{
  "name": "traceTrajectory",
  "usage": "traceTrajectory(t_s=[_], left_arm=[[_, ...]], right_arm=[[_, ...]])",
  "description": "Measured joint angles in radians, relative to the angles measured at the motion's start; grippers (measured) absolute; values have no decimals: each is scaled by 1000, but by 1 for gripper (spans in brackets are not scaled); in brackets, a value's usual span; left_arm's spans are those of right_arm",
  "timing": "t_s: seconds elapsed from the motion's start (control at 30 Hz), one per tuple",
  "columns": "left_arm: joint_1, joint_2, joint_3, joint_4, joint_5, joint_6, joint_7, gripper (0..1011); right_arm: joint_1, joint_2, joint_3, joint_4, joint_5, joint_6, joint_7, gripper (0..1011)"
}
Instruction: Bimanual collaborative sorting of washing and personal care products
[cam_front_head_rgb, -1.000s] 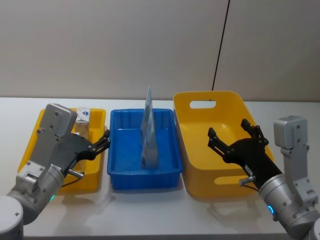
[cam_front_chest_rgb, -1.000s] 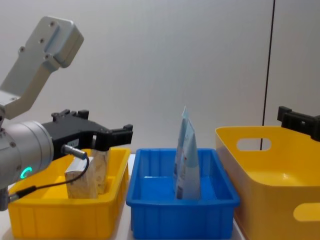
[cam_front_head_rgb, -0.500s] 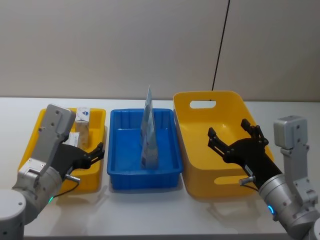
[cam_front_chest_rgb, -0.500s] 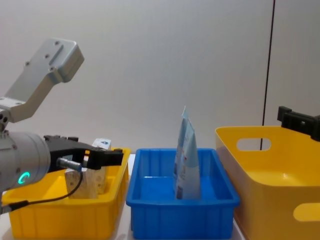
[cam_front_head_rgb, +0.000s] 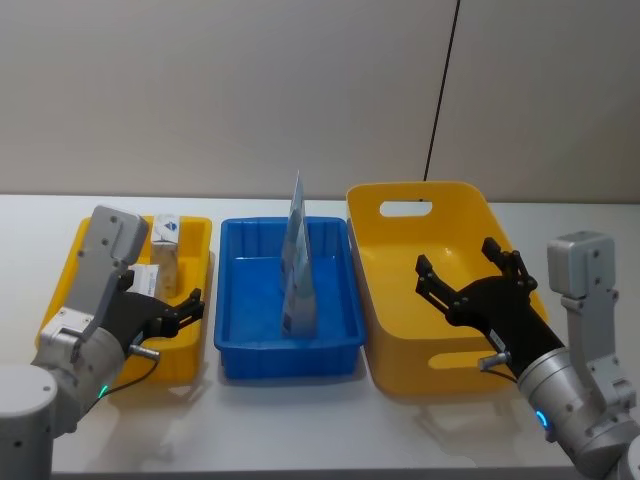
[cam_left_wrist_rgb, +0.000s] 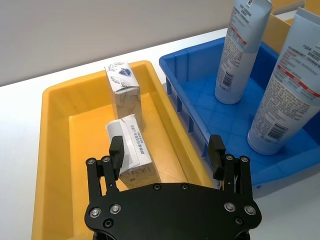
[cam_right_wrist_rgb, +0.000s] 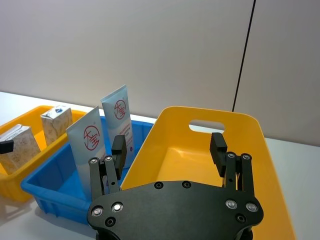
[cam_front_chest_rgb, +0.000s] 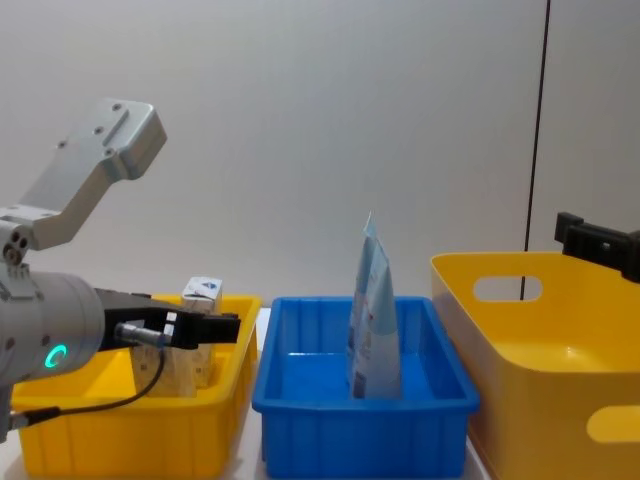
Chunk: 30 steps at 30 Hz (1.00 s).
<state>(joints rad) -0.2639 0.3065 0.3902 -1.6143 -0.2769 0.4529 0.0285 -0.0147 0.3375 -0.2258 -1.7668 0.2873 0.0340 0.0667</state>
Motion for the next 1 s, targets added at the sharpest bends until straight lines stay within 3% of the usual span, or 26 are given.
traceTrajectory(t_s=[1.0], left_arm=[[-49, -69, -29, 122, 39, -1, 50, 1000]], right_arm=[[0, 0, 0, 0, 0, 0, 0, 1003]])
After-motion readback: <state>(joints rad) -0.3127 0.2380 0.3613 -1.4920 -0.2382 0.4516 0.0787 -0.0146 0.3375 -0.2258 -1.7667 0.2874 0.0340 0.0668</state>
